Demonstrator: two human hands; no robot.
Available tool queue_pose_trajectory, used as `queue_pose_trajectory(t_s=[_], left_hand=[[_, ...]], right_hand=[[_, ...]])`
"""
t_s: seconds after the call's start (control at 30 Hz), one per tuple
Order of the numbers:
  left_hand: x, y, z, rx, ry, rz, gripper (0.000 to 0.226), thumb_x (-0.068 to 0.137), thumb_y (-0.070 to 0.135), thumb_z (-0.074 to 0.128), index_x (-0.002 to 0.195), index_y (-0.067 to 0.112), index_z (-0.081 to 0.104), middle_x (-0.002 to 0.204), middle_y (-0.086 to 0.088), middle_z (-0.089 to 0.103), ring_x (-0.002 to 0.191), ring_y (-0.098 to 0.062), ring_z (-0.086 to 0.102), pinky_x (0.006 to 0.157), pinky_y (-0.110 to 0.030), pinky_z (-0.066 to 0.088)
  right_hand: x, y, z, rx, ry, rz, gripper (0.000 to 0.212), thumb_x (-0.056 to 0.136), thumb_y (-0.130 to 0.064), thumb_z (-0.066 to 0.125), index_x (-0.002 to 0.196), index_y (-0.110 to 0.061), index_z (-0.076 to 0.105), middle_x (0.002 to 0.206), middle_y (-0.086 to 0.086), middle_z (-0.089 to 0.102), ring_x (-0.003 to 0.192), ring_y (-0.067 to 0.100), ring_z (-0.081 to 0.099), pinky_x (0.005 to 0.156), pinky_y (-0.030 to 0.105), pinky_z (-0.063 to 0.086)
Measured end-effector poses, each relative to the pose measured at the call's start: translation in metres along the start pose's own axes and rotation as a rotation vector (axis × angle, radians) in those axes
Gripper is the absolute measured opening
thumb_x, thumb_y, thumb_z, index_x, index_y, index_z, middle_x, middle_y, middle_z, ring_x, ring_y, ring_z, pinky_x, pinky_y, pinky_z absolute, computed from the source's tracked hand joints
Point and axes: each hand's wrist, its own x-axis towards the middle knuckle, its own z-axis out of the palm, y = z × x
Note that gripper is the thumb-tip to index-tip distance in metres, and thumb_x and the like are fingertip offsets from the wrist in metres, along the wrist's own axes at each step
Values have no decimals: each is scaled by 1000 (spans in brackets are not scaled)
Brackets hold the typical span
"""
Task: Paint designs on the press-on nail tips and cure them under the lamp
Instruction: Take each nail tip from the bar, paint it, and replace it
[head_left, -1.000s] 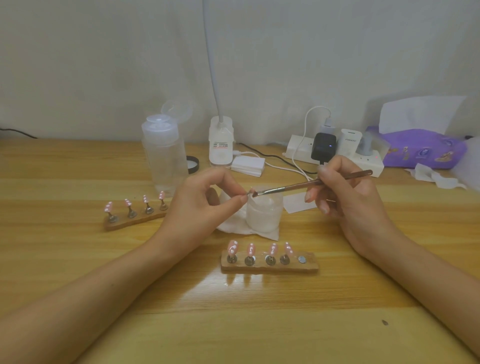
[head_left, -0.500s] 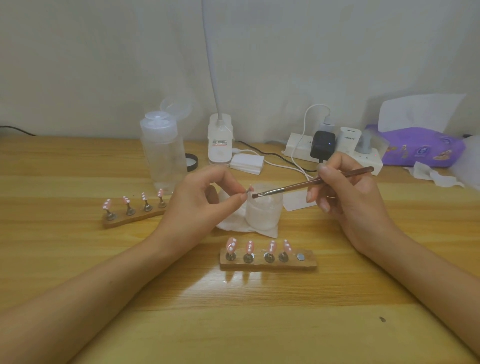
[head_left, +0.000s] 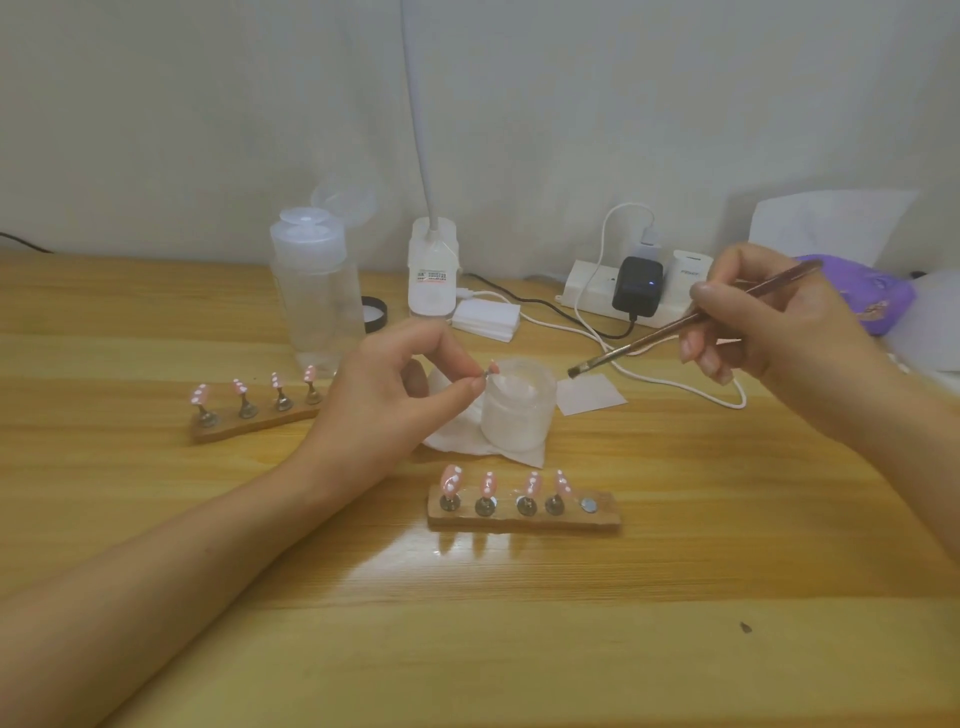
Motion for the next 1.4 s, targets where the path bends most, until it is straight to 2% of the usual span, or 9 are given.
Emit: queue_pose_trajectory(t_s=[0.2,0.47,0.57,0.63,0.73,0.83,0.97,1.2,1.4], left_hand=[[-1,1,0,6,-6,13,17,86,14,75,76,23,65,76,18,64,50,-4,41,53,-14,38],[1,1,0,-2,-12,16,14,86,13,75,77,20,66,77,16,65,50,-3,41,53,-15,39],[1,-1,0,-44,-5,2,10,86,16,75,79,19,68,84,15,71,49,-3,40,52,-15,39],[2,-1,-2,-148,8,-9,7,86,19,75,83,17,70,93,13,74,51,-2,42,53,-16,43],[5,2,-6,-322,9,-17,8,81,29,77,84,26,70,97,12,73,67,-1,58,61,-12,48],[5,5,-5,-561,-130,-19,17,81,21,79,84,27,63,92,12,69,63,0,56,48,-9,39],[4,9,-4,-768,-262,-69,20,78,19,75,85,28,59,89,10,66,64,-1,55,47,-12,37],[5,12,-6,-888,-254,-118,21,83,7,67,82,26,56,96,2,64,85,-8,60,56,-15,43],[5,9,-7,-898,-299,-88,22,85,7,72,85,23,57,94,6,65,84,-6,59,57,-15,46]], right_hand=[[-8,0,3,-115,-177,-53,5,90,-21,65,87,-22,68,82,9,72,72,17,69,63,27,58],[-7,-14,-14,-201,-177,6,17,87,-37,71,86,-20,73,81,11,72,67,17,68,61,27,58],[-8,-18,-6,-40,-81,-36,32,98,-47,52,114,-26,70,96,8,74,74,16,66,62,27,57],[-10,-23,10,-39,-61,-53,31,102,-40,46,120,-27,67,101,9,75,82,19,69,66,27,57],[-13,-29,43,-106,-101,-67,12,99,-15,59,106,-21,65,100,4,76,92,17,71,67,26,57],[-17,-32,81,-22,-166,-66,21,93,-3,65,94,-15,47,103,2,75,97,17,70,63,26,56],[-16,-32,108,-5,-134,-104,30,92,-1,66,89,-15,39,93,-3,72,90,14,68,58,25,53],[-8,-34,122,-36,-68,-216,32,89,-3,69,88,-15,39,89,-5,71,84,19,64,55,24,49],[-3,-32,118,-63,-68,-238,33,89,-7,71,86,-19,40,89,-4,72,81,22,62,55,23,46]])
